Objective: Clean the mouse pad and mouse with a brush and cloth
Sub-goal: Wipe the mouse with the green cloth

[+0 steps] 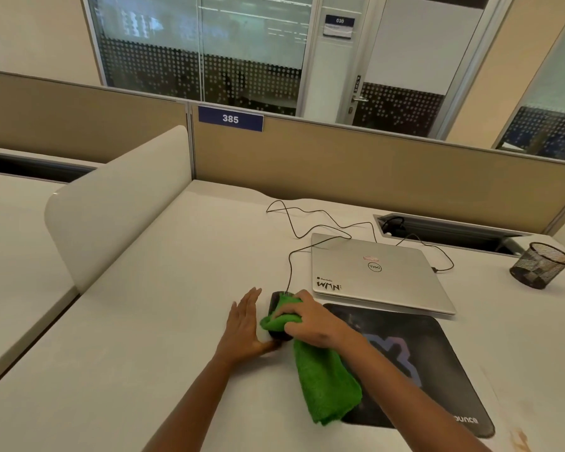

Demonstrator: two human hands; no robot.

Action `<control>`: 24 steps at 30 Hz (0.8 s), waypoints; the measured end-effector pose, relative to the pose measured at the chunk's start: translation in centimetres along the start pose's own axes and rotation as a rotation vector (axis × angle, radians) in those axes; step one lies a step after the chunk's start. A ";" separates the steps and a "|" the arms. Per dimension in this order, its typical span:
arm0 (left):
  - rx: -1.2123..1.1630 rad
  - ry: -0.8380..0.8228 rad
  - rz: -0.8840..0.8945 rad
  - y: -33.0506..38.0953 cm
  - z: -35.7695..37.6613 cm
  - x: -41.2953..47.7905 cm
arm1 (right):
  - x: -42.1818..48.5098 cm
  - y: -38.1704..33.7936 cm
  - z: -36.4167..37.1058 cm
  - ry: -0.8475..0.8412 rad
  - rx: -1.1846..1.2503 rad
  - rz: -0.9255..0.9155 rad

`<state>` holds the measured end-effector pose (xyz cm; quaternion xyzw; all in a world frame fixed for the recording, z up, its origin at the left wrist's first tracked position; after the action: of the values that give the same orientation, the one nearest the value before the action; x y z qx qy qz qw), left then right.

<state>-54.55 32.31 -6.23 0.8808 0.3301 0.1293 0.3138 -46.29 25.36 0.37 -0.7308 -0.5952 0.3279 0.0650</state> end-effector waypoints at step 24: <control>0.040 -0.002 0.057 0.8 -0.4 -0.1 | 6.0 2.6 -1.7 0.092 -0.200 0.201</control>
<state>-54.41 32.00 -5.44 0.8961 0.3070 0.1305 0.2930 -42.78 30.60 -2.01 -0.8038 -0.5451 0.2380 -0.0138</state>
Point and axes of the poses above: each hand's wrist, its own x-axis towards the middle knuckle, its own z-axis out of the palm, y = z × x, the point moved 9 cm from there along x, towards the middle knuckle, and after that the axes turned 7 degrees about -y, right-handed, at the moved point
